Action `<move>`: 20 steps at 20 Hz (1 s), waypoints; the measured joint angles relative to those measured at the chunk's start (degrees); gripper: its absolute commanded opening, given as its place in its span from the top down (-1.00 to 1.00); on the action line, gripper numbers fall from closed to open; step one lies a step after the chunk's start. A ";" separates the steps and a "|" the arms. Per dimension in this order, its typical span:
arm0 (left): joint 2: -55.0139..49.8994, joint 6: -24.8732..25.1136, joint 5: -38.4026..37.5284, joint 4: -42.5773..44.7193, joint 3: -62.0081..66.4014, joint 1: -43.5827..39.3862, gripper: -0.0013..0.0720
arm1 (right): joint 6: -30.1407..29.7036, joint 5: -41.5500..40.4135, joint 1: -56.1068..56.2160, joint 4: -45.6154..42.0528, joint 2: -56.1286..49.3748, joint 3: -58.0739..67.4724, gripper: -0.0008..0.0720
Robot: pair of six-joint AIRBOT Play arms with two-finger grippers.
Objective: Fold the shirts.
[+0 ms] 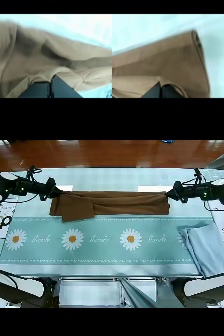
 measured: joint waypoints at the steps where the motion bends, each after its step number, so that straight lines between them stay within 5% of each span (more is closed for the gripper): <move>1: -1.20 -0.09 0.00 0.00 1.66 -0.20 0.92 | 0.42 -0.24 0.09 0.02 -0.83 0.87 0.90; 20: -8.79 1.27 3.85 -1.70 10.10 -2.67 0.92 | 4.44 -4.24 0.42 -4.15 -3.32 3.32 0.90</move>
